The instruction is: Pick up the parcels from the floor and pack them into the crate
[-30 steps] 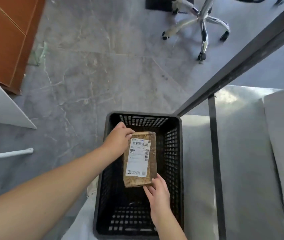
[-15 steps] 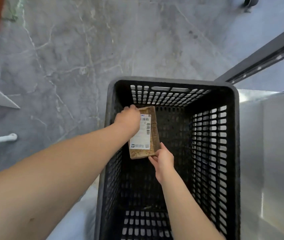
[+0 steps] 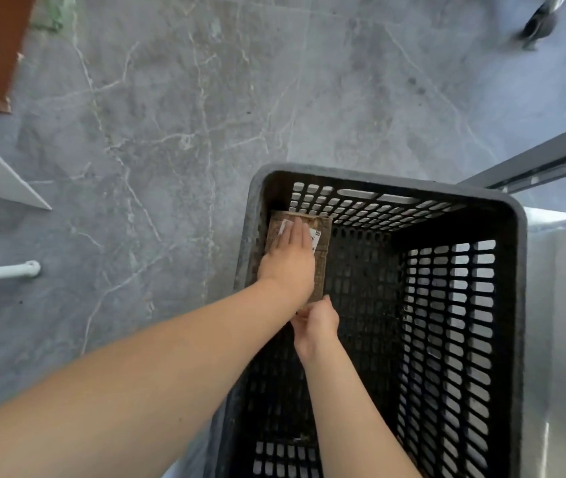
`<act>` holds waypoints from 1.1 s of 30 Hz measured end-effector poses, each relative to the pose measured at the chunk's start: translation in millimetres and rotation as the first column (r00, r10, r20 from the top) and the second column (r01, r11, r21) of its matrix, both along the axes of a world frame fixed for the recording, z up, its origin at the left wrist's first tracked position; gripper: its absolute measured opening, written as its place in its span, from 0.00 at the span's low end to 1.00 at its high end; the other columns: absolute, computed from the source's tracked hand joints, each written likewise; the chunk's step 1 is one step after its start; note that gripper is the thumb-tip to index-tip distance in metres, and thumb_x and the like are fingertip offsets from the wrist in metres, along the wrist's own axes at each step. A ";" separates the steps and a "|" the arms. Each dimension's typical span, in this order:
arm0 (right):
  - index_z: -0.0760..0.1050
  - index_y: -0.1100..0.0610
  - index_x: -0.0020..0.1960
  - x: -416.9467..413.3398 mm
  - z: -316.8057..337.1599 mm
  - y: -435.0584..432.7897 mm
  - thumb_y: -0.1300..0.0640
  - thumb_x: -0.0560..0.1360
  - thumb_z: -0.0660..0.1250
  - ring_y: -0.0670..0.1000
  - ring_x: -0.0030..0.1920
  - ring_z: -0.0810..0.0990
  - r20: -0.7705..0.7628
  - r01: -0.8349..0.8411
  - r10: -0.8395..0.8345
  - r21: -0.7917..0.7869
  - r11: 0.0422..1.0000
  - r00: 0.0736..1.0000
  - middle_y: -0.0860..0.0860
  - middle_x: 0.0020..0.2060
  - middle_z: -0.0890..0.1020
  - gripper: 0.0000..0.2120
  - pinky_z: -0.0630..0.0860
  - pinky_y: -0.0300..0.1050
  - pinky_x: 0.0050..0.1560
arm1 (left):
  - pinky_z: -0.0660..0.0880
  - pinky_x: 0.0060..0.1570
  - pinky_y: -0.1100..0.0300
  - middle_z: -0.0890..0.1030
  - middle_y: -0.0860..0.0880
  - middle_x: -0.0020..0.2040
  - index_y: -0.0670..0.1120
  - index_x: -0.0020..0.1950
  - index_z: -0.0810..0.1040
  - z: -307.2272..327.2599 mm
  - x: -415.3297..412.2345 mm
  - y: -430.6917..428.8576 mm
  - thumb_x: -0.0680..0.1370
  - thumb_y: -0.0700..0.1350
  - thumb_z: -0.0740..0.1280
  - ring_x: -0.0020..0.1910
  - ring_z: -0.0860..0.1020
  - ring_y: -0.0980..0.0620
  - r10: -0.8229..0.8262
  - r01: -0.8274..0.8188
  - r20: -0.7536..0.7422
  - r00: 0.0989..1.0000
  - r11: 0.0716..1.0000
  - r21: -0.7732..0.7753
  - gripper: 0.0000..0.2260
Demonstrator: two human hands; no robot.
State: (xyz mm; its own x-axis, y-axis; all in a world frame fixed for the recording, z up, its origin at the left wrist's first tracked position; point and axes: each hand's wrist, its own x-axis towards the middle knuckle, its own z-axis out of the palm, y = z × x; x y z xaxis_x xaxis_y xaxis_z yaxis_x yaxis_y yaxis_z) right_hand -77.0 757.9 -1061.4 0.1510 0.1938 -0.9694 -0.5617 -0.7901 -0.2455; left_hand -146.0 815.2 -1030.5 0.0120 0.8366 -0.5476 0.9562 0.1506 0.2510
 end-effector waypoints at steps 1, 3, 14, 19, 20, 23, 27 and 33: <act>0.54 0.54 0.79 -2.1 -0.6 -1.7 0.66 0.81 0.50 0.58 0.62 0.76 -0.007 -0.007 0.007 -0.009 1.000 1.000 0.59 0.68 0.73 0.27 0.76 0.53 0.61 | 0.52 0.76 0.52 0.46 0.42 0.79 0.39 0.79 0.43 3.9 1.7 -10.1 0.78 0.39 0.62 0.79 0.47 0.45 -0.005 0.004 0.014 1.000 1.000 0.004 0.36; 0.56 0.57 0.78 -2.1 0.1 -4.1 0.63 0.80 0.53 0.59 0.59 0.79 0.002 -0.111 0.111 -0.026 0.994 0.994 0.60 0.65 0.76 0.27 0.80 0.50 0.46 | 0.54 0.76 0.51 0.49 0.42 0.79 0.40 0.79 0.46 10.6 3.7 -29.9 0.80 0.39 0.61 0.79 0.49 0.45 -0.010 0.010 0.012 1.000 1.000 -0.030 0.33; 0.51 0.52 0.80 4.2 142.0 14.6 0.56 0.81 0.54 0.58 0.73 0.65 0.365 -0.662 0.648 -0.104 0.742 0.669 0.56 0.76 0.63 0.29 0.65 0.54 0.71 | 0.45 0.77 0.58 0.51 0.49 0.80 0.46 0.80 0.48 137.0 -7.8 -83.7 0.80 0.39 0.57 0.78 0.50 0.54 0.030 -0.020 0.262 0.965 0.999 -0.038 0.30; 0.49 0.57 0.80 24.5 252.0 43.8 0.56 0.82 0.55 0.54 0.77 0.57 0.535 -0.810 0.704 -0.059 0.583 0.467 0.55 0.79 0.54 0.29 0.57 0.51 0.76 | 0.40 0.77 0.52 0.53 0.47 0.79 0.43 0.79 0.49 235.2 -38.7 -48.3 0.79 0.41 0.58 0.78 0.50 0.51 -0.163 0.158 0.063 0.985 0.984 0.085 0.30; 0.50 0.57 0.80 28.6 277.8 53.2 0.56 0.82 0.56 0.54 0.77 0.57 0.573 -0.820 0.687 -0.043 0.570 0.447 0.54 0.79 0.55 0.29 0.56 0.50 0.76 | 0.39 0.77 0.52 0.51 0.46 0.80 0.43 0.79 0.49 259.4 -44.2 -35.6 0.79 0.41 0.58 0.79 0.49 0.50 -0.200 0.198 0.017 0.980 0.977 0.080 0.30; 0.51 0.56 0.80 38.7 364.6 88.5 0.55 0.82 0.56 0.52 0.77 0.58 0.677 -0.827 0.594 0.038 0.561 0.434 0.52 0.78 0.56 0.29 0.56 0.48 0.75 | 0.37 0.76 0.52 0.50 0.46 0.80 0.42 0.79 0.47 340.1 -50.5 11.3 0.81 0.43 0.55 0.79 0.48 0.50 -0.273 0.278 -0.057 0.960 0.950 0.143 0.29; 0.50 0.56 0.80 42.7 487.2 116.3 0.55 0.83 0.54 0.52 0.77 0.57 0.796 -0.827 0.453 0.101 0.554 0.401 0.53 0.78 0.57 0.27 0.55 0.48 0.75 | 0.40 0.76 0.51 0.50 0.45 0.80 0.41 0.79 0.47 451.6 -43.3 58.4 0.82 0.44 0.53 0.79 0.49 0.49 -0.326 0.339 -0.094 0.941 0.885 0.320 0.27; 0.51 0.53 0.80 75.3 652.4 69.1 0.53 0.83 0.53 0.48 0.79 0.51 0.983 -0.907 0.182 -0.087 0.411 -0.012 0.48 0.79 0.54 0.27 0.52 0.52 0.77 | 0.42 0.77 0.49 0.46 0.49 0.80 0.45 0.80 0.45 607.6 -3.7 55.3 0.83 0.50 0.51 0.79 0.46 0.52 -0.427 0.387 -0.068 0.902 0.728 0.566 0.28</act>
